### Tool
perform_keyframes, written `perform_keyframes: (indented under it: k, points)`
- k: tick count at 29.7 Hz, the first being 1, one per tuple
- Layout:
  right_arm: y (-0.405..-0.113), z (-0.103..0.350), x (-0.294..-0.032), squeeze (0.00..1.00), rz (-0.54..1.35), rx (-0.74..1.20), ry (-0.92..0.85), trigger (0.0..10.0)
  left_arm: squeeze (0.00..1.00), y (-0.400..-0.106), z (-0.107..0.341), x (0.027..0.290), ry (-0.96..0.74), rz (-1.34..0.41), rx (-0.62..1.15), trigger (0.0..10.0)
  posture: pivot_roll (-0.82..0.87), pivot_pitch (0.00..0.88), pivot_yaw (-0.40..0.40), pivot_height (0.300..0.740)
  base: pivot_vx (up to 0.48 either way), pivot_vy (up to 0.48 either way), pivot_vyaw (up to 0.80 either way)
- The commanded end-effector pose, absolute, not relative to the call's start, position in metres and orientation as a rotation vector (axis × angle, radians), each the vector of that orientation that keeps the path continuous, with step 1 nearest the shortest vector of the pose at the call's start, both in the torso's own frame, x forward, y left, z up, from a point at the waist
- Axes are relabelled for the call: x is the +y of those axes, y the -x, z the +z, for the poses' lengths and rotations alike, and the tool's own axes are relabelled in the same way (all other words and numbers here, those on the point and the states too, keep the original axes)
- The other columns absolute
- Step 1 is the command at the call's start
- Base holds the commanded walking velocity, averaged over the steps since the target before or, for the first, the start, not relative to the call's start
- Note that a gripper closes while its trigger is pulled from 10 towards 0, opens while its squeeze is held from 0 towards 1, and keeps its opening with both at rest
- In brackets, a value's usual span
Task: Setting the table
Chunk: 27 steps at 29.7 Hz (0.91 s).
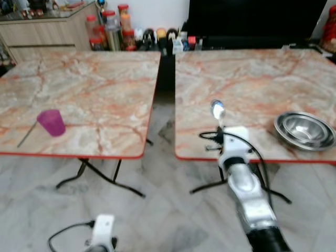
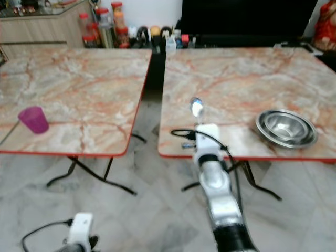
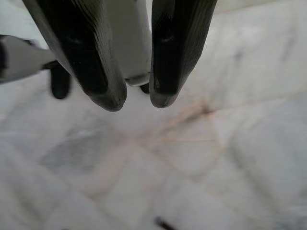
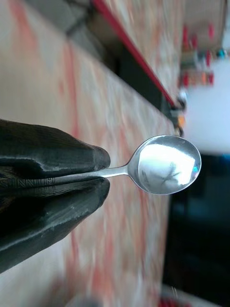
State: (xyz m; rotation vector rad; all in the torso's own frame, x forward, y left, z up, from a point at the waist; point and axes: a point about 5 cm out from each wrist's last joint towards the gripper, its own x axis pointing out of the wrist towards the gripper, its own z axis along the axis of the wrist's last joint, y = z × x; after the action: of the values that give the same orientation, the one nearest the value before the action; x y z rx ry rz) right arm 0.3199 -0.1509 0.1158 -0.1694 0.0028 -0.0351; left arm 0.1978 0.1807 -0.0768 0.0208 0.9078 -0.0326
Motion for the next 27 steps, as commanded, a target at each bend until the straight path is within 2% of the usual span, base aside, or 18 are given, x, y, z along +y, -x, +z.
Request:
perform_keyframes:
  k: [1,27]
  points:
    - [-0.3214,0.1216,-0.1399,0.0,-0.005,-0.017,0.154,10.0,0.0,-0.1967,-0.0762,0.1921,-0.044,-0.014,0.917,10.0,-0.04,0.0,0.01,0.736,0.0,-0.386,0.0]
    - [-0.3183,0.1188,-0.1376,0.0,-0.002,-0.004,0.139,10.0,0.0,-0.1973,-0.076,0.1907,-0.043,-0.016,0.913,10.0,-0.04,0.0,0.008,0.736,0.0,-0.382,0.0]
